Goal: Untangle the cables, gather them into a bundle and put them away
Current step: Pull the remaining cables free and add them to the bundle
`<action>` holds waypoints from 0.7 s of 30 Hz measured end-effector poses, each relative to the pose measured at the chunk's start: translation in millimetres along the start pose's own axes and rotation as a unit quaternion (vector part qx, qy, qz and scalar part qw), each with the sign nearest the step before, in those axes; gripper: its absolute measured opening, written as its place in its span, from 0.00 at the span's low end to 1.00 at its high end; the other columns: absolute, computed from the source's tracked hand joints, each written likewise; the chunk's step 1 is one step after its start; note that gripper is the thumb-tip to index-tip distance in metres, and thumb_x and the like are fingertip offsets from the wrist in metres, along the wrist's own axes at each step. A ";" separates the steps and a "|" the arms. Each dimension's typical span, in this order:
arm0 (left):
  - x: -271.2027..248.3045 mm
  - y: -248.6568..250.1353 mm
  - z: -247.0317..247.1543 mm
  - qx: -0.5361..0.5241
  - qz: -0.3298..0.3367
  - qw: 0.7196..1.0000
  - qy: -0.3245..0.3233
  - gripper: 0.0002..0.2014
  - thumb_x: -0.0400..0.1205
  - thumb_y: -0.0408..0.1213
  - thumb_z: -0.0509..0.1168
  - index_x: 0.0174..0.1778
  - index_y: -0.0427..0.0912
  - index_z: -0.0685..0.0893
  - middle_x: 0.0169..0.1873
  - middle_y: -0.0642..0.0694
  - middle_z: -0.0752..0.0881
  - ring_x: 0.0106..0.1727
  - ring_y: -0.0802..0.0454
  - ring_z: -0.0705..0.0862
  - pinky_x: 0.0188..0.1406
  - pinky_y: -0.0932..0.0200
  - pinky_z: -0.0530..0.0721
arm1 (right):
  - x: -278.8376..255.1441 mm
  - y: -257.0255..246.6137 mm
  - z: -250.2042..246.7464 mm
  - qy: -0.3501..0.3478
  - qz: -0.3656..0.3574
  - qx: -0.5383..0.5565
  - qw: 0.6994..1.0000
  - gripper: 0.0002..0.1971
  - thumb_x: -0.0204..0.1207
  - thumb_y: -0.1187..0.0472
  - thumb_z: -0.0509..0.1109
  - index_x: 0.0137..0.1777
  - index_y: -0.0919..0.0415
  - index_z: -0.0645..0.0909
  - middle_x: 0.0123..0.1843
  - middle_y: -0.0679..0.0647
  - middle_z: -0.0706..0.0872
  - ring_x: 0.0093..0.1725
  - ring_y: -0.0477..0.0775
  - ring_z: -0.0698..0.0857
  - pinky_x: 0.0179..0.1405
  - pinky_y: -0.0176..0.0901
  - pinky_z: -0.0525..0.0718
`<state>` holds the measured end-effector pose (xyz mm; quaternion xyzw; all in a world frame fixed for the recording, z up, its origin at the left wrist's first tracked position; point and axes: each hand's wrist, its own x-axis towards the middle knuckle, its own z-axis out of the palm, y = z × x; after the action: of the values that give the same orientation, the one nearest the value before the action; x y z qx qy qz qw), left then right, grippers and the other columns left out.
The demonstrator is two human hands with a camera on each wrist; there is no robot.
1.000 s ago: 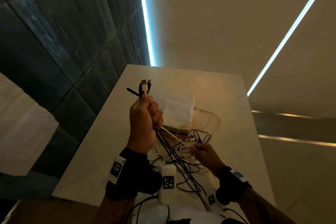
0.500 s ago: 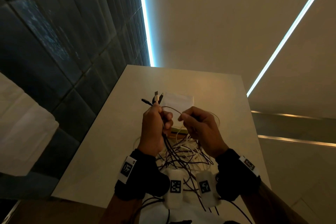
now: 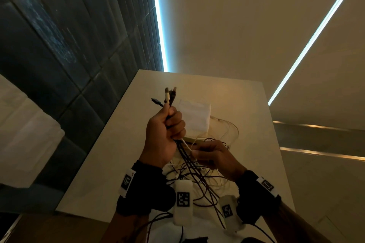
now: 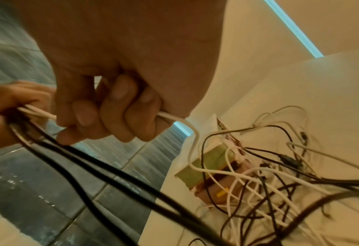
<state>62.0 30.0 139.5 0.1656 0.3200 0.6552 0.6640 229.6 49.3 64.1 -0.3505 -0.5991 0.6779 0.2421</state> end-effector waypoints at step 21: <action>3.1 5.7 -3.9 0.080 0.110 0.989 0.049 0.17 0.90 0.41 0.47 0.36 0.43 0.71 0.18 0.54 0.66 0.16 0.61 0.58 0.13 0.67 0.59 | 38.5 100.1 -35.4 0.133 0.083 -0.166 0.974 0.16 0.81 0.66 0.66 0.31 0.55 0.83 0.27 0.48 0.78 0.26 0.40 0.74 0.30 0.34 0.73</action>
<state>54.9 32.8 139.6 0.2195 0.3834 0.7041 0.5559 241.4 84.4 -42.6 -0.5212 -0.6348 0.5339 0.2009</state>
